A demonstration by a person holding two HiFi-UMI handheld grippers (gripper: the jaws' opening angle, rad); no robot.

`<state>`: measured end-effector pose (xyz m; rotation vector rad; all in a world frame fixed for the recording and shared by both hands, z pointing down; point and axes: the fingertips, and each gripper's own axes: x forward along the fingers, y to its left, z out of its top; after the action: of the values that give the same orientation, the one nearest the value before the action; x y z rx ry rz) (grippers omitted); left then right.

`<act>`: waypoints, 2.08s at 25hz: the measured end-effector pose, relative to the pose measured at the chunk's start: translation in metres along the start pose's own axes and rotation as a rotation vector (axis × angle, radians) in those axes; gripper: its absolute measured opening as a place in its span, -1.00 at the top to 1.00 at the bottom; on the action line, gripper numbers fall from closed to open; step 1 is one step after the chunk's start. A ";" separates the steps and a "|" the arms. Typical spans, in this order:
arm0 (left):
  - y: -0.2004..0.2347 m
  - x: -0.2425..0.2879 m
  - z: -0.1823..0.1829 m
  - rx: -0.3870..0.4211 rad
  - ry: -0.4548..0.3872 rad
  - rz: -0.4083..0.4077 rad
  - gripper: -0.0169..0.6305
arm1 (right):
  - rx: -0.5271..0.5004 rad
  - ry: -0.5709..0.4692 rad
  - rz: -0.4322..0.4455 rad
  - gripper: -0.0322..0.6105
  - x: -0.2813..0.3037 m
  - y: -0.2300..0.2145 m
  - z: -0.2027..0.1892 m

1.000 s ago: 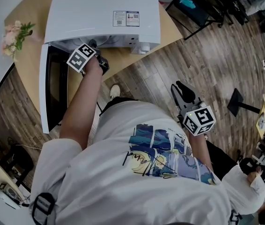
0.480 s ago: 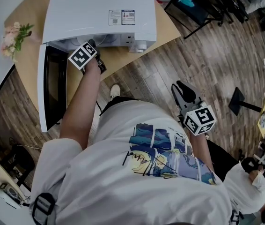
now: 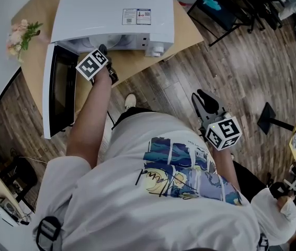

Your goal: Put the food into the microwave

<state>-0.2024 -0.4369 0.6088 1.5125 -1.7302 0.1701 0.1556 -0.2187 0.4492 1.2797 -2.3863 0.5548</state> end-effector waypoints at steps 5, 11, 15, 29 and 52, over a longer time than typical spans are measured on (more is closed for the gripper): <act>0.000 -0.022 -0.006 -0.024 -0.011 -0.023 0.26 | -0.018 -0.019 0.037 0.68 -0.005 0.004 0.000; -0.009 -0.057 -0.016 -0.018 -0.037 -0.076 0.38 | -0.043 -0.038 0.096 0.76 -0.012 0.012 -0.004; -0.020 -0.084 -0.025 -0.002 -0.053 -0.114 0.55 | -0.053 -0.050 0.129 0.79 -0.019 0.013 -0.007; -0.084 -0.188 -0.091 0.085 -0.062 -0.357 0.92 | -0.069 -0.046 0.232 0.86 -0.051 0.016 -0.039; -0.116 -0.270 -0.155 0.209 -0.039 -0.495 0.92 | -0.114 -0.055 0.313 0.88 -0.083 0.039 -0.061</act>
<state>-0.0397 -0.1713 0.4932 2.0606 -1.3455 0.0649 0.1741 -0.1102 0.4539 0.8901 -2.6413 0.4665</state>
